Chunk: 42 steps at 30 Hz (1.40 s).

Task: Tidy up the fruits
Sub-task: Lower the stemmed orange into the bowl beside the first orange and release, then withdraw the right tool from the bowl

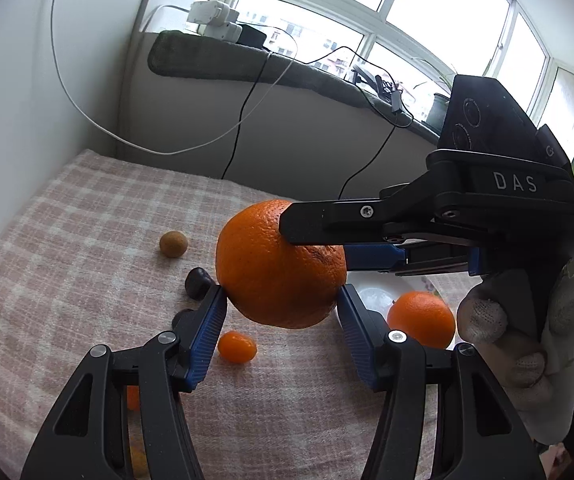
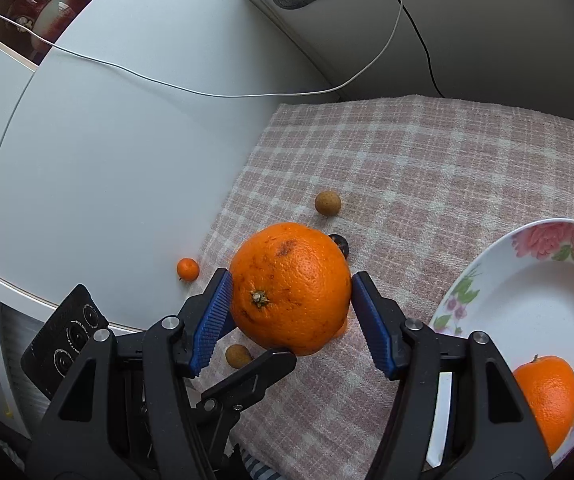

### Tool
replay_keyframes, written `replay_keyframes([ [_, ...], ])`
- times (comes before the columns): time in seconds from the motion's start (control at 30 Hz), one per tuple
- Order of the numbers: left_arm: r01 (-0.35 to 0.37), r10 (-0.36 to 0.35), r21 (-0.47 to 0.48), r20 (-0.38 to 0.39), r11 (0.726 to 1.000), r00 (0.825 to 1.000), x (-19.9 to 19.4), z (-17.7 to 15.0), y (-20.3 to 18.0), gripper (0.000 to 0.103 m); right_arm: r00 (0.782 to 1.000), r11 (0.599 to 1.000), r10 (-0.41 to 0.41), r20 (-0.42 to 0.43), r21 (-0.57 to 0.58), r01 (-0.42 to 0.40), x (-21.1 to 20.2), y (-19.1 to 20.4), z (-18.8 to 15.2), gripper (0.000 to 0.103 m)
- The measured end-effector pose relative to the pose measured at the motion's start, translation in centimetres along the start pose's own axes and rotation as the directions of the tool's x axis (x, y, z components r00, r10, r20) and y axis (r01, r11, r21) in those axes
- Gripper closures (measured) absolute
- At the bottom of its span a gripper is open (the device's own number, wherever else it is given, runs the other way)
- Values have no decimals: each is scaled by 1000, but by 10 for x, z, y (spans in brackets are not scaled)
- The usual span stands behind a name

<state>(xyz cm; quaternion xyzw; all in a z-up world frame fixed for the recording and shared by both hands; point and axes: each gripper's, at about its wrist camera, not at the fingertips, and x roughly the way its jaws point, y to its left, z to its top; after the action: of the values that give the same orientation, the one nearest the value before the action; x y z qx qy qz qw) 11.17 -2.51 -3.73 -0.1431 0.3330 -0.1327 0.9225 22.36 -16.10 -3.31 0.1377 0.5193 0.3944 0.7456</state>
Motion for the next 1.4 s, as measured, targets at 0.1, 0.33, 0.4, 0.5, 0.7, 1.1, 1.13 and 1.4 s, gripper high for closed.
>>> replay_keyframes([
  [0.1, 20, -20, 15, -11, 1000, 1000, 9, 0, -13, 46, 1000, 1000, -11, 17, 21, 11, -15, -14, -2, 38],
  [0.33, 62, -60, 42, -39, 997, 997, 31, 1, -41, 46, 998, 997, -37, 48, 75, 34, -47, -43, -8, 38],
  [0.4, 72, -70, 46, -48, 996, 996, 38, 2, -46, 46, 998, 995, -44, 55, 90, 39, -54, -51, -9, 38],
  [0.5, 83, -80, 53, -62, 995, 995, 47, 3, -53, 46, 997, 993, -52, 62, 114, 44, -59, -64, -10, 38],
  [0.7, 96, -91, 56, -87, 994, 992, 63, 4, -65, 46, 996, 987, -58, 72, 157, 46, -70, -88, -13, 38],
  [1.1, 138, -128, 81, -119, 987, 985, 74, 3, -80, 56, 991, 974, -98, 93, 213, 76, -75, -109, -12, 39],
  [1.13, 146, -136, 88, -114, 985, 984, 73, 3, -82, 57, 990, 973, -93, 103, 220, 69, -76, -112, -12, 39],
  [1.4, 163, -154, 104, -95, 981, 984, 62, 7, -86, 57, 979, 976, -86, 187, 213, 45, -104, -108, -8, 39],
])
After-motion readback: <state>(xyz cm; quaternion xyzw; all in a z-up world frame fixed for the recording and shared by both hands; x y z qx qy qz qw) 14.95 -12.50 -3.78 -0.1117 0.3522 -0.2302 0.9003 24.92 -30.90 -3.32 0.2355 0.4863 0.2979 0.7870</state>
